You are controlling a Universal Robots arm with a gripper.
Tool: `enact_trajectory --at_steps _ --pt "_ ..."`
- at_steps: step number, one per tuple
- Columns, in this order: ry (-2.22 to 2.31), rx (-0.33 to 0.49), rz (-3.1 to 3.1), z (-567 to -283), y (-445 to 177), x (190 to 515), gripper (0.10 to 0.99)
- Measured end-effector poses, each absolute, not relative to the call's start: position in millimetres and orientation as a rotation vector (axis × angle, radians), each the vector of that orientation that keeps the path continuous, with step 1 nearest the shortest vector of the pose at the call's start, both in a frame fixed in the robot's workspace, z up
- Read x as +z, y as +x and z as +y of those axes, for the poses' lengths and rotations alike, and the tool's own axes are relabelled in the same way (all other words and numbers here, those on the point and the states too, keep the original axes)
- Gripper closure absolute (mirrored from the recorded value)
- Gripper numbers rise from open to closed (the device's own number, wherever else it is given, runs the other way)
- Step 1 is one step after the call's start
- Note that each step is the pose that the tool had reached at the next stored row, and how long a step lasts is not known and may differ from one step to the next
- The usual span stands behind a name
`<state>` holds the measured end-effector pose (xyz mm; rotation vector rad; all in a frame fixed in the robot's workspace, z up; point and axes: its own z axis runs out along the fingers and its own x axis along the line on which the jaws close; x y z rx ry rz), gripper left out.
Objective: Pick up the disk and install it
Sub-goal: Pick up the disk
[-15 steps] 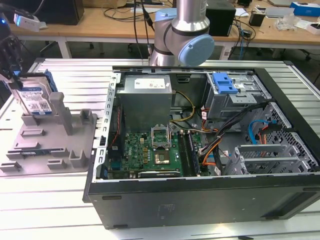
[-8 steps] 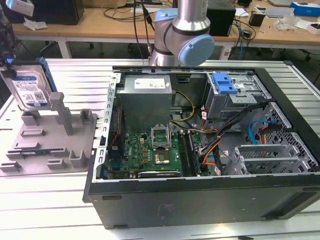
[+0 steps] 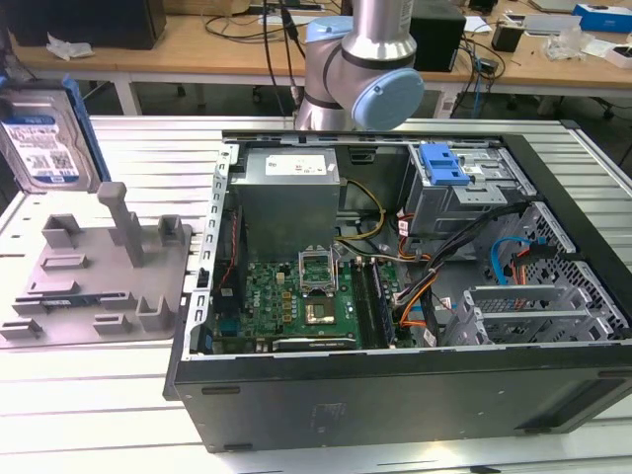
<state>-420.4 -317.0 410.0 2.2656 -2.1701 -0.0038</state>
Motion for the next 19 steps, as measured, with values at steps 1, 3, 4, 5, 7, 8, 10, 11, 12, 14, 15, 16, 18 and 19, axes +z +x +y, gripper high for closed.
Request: enact_trajectory --at_steps 1,3,4,5,7,8,10,11,12,14,15,16,18,19 --pt "2.266 -0.004 -2.170 -317 -420 415 0.718" --pt "2.266 -0.004 -2.170 -317 -420 427 0.718" --pt "2.266 -0.004 -2.170 -317 -420 432 0.718" --pt "2.266 -0.004 -2.170 -317 -420 436 0.718" --pt "2.266 -0.004 -2.170 -317 -420 446 0.718" --pt "2.266 -0.004 -2.170 -317 -420 451 0.718" --pt "2.266 -0.004 -2.170 -317 -420 466 0.718" --pt "2.266 -0.004 -2.170 -317 -420 475 0.718" --pt "2.266 -0.004 -2.170 -317 -420 482 0.718" --pt "2.266 -0.003 -2.170 -317 -420 494 0.718" --pt "2.265 -0.003 -2.169 -317 -420 494 0.718" --pt "2.265 -0.002 -2.169 -317 -420 495 0.718" --pt "2.265 -0.002 -2.169 -318 -419 498 0.718" --pt "2.265 -0.002 -2.169 -318 -417 499 0.718"
